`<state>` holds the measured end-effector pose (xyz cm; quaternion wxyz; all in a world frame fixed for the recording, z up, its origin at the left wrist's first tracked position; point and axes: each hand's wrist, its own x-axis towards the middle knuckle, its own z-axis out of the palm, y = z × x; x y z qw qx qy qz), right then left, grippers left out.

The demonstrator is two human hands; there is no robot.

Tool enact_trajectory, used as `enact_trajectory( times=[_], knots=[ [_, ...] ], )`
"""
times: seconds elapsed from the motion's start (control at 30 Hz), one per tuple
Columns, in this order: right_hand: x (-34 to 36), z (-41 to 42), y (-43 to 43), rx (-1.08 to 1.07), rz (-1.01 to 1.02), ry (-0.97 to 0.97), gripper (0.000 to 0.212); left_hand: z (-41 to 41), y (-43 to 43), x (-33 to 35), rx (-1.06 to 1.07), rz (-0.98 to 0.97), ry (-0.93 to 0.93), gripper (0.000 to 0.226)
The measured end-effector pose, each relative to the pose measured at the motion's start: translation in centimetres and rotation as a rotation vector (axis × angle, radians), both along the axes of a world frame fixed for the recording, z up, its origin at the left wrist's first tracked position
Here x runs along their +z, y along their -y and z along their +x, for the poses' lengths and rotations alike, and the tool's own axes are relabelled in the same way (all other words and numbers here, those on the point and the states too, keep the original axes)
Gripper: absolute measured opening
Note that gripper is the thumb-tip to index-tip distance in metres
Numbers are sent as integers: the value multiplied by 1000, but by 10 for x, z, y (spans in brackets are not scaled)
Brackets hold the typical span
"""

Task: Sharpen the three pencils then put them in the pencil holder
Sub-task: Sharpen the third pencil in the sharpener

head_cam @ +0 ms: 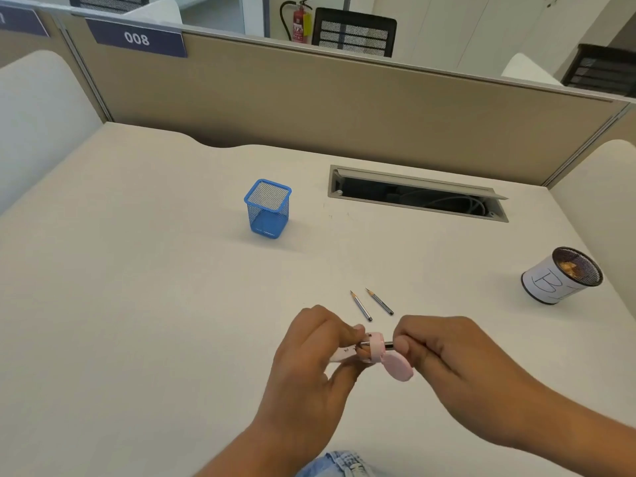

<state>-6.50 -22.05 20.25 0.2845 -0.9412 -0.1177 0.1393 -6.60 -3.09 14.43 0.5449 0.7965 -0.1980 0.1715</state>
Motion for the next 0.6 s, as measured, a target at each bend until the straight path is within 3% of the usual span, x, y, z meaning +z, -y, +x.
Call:
enact_trajectory(
  times=[0.1,0.17,0.27,0.47,0.6],
  knots=[
    [10,3,-1,-380,461,-719,41,1,-1,-10,-44,153,206,20],
    [12,3,-1,-404,534,-821,40,1,-2,-11,-62,135,138,21],
    [13,3,-4,-243,378,-570,46,0,-3,-7,-62,14,-74,24],
    [9,-2,8,223,-264,309,32,-3,-5,2,-33,-136,-397,30],
    [2,-1,7,346,-366,505,26,-6,-5,6,-63,-181,-471,31]
  ],
)
